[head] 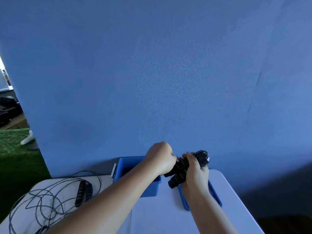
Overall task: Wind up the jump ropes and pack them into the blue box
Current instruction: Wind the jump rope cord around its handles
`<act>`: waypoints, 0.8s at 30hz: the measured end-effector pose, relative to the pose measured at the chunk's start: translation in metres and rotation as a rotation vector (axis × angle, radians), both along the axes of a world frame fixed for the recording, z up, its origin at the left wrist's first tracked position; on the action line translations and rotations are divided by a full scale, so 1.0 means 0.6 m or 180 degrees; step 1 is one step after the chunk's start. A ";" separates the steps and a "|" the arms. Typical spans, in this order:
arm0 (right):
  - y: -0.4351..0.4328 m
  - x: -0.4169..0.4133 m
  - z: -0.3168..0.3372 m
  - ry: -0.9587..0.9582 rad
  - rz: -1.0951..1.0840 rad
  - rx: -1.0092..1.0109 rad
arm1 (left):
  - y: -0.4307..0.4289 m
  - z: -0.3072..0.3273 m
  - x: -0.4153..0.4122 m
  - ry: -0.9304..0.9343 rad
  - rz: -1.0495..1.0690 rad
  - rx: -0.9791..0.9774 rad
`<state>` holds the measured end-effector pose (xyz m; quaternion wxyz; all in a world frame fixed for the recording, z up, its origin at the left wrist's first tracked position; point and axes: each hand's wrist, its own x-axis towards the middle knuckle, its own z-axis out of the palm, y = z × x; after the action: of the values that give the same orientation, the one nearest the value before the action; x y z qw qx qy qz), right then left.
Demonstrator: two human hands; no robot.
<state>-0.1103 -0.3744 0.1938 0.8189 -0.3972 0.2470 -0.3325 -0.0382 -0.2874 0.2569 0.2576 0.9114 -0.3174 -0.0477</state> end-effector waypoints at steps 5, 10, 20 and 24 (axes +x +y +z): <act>0.002 0.002 0.003 -0.0130 -0.0289 -0.0161 | -0.001 -0.036 -0.016 0.0242 0.0156 -0.0941; 0.004 0.004 0.018 -0.0419 -0.0419 -0.0259 | 0.002 -0.057 -0.042 0.0747 0.0381 -0.1938; 0.014 -0.001 0.063 -0.0821 -0.0502 -0.0187 | -0.004 -0.089 -0.089 0.0455 0.0684 -0.2468; 0.016 0.000 0.063 -0.0945 -0.0457 -0.0027 | -0.003 -0.087 -0.089 0.0344 0.0879 -0.2693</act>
<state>-0.1102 -0.3645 0.2318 0.8188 -0.3285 0.1497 -0.4463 -0.0915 -0.2894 0.2047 0.6278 0.7559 -0.1704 0.0735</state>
